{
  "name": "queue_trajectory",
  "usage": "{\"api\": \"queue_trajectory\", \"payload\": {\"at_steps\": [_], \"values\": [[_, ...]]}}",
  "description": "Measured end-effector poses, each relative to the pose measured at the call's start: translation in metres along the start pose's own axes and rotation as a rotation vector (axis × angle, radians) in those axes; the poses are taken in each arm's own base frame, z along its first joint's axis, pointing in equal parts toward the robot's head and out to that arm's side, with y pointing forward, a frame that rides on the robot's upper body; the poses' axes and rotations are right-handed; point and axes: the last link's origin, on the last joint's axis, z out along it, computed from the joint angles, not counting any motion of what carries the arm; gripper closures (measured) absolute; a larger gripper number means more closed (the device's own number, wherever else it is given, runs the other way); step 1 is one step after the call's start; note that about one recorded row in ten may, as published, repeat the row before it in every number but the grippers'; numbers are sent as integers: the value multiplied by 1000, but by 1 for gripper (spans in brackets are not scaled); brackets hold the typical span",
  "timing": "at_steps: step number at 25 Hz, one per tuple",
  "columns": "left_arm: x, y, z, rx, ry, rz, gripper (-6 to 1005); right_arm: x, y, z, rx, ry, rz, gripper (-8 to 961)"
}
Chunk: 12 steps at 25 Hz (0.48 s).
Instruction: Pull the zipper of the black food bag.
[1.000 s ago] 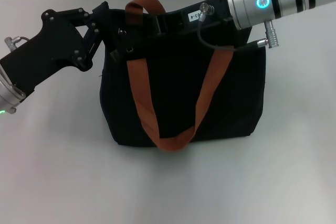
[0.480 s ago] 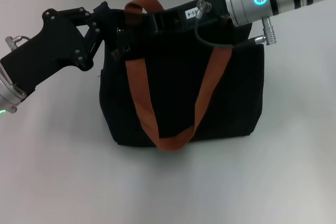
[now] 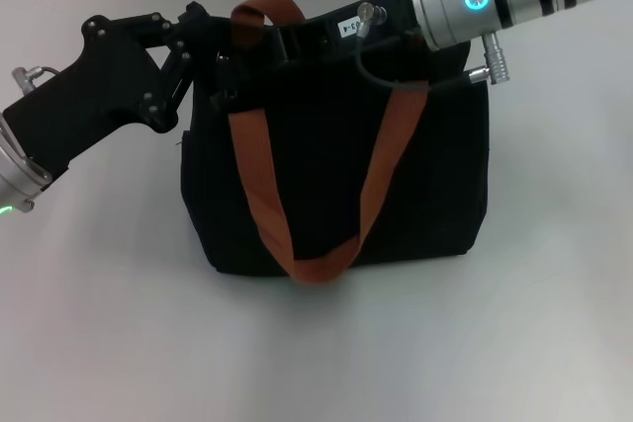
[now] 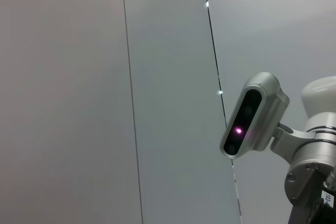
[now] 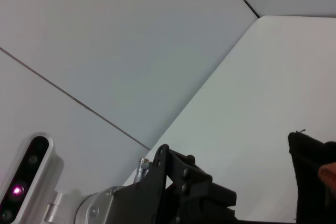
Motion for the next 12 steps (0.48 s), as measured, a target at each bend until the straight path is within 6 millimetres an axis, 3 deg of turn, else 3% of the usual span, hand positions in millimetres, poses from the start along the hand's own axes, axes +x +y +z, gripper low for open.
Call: {"api": "queue_trajectory", "payload": {"at_steps": [12], "values": [[0, -1, -3, 13, 1, -1, 974, 1, 1, -1, 13, 8, -4, 954]]}}
